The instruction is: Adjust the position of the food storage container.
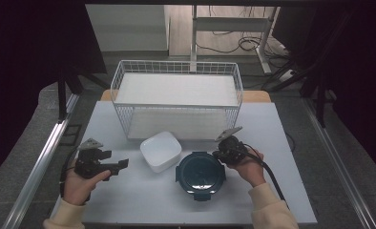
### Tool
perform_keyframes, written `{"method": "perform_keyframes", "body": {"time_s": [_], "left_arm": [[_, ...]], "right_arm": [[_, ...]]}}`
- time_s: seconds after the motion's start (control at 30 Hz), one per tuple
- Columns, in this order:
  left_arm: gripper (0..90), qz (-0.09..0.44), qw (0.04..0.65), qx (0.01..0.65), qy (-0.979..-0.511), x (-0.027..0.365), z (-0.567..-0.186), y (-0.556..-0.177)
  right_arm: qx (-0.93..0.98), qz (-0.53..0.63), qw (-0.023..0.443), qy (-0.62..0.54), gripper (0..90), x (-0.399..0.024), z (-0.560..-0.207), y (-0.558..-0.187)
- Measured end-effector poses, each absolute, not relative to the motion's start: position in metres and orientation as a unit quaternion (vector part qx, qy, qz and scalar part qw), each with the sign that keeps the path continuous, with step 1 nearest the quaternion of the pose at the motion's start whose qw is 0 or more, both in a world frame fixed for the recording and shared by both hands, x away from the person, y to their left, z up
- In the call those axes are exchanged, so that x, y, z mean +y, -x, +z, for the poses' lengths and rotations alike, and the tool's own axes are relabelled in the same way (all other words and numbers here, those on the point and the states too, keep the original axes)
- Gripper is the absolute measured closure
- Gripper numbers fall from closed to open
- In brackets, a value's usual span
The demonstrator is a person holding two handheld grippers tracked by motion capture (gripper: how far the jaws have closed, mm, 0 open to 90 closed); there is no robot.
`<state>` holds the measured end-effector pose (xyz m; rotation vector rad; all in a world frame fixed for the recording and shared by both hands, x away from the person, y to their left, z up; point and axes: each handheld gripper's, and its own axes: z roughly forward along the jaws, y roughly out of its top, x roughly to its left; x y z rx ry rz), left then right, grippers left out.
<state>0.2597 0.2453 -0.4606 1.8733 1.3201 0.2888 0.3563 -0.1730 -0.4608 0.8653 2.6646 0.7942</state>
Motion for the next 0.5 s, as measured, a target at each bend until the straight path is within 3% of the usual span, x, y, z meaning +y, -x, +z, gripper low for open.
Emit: {"method": "perform_keyframes", "body": {"time_s": [0.5], "left_arm": [[18.9,0.115,0.400,0.522,-0.744,0.244,-0.462,-0.260]], "right_arm": [[0.909,0.284,0.103,-0.286,90.0,-0.164,-0.463,-0.343]]}}
